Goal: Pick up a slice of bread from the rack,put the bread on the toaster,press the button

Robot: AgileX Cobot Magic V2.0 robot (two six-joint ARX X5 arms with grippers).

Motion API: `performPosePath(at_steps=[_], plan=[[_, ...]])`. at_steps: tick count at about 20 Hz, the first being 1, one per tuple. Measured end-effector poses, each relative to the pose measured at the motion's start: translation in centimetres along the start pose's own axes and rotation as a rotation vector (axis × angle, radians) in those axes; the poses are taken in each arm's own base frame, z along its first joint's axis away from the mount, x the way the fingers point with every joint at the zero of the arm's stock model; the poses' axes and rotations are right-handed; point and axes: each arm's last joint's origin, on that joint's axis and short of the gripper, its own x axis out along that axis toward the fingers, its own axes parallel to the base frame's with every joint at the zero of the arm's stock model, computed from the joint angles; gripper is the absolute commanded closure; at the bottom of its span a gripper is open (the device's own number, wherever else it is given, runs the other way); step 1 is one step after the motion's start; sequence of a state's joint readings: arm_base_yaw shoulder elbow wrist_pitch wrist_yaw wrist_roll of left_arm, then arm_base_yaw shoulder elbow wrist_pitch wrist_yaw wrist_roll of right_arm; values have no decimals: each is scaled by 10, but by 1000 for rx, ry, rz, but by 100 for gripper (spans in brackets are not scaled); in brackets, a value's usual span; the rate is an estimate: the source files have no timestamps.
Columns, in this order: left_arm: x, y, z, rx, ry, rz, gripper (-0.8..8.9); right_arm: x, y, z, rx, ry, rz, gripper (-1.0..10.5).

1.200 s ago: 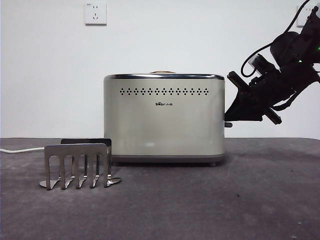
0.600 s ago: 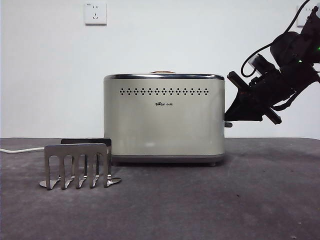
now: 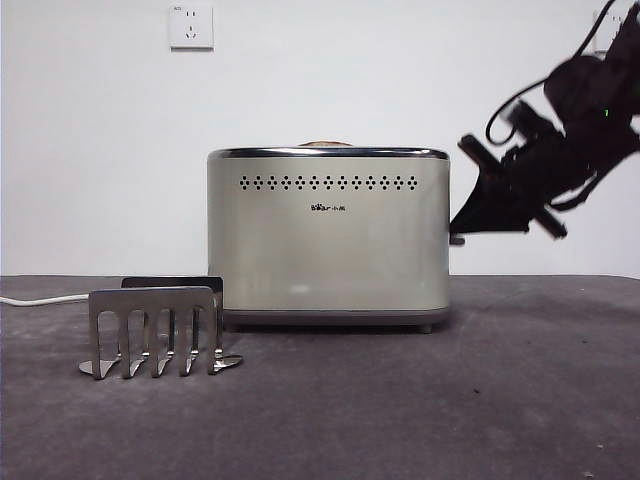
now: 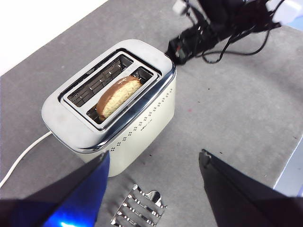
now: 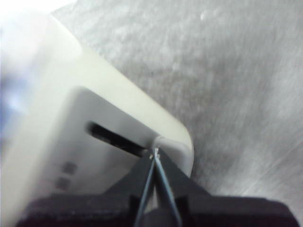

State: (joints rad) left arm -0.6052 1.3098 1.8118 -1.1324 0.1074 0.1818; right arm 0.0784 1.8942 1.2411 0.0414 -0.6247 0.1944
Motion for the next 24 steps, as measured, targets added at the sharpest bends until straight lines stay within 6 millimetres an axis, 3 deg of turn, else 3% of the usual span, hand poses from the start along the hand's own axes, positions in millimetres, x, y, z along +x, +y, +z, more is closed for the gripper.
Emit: performPosePath(at_steps=[4, 8, 10, 15, 24], plan=[[0, 0, -1, -1, 13, -2, 499, -54, 38, 35, -86, -142, -13, 959], [0, 0, -1, -1, 13, -2, 499, -117, 80, 45, -108, -166, -25, 959], [0, 0, -1, -2, 15, -3, 499, -149, 104, 40, -123, -140, -31, 958], [0, -1, -3, -3, 28, -6, 499, -199, 141, 16, -153, -49, -37, 958], [-1, -2, -10, -11, 100, -19, 499, -252, 174, -32, -181, 133, -43, 958]])
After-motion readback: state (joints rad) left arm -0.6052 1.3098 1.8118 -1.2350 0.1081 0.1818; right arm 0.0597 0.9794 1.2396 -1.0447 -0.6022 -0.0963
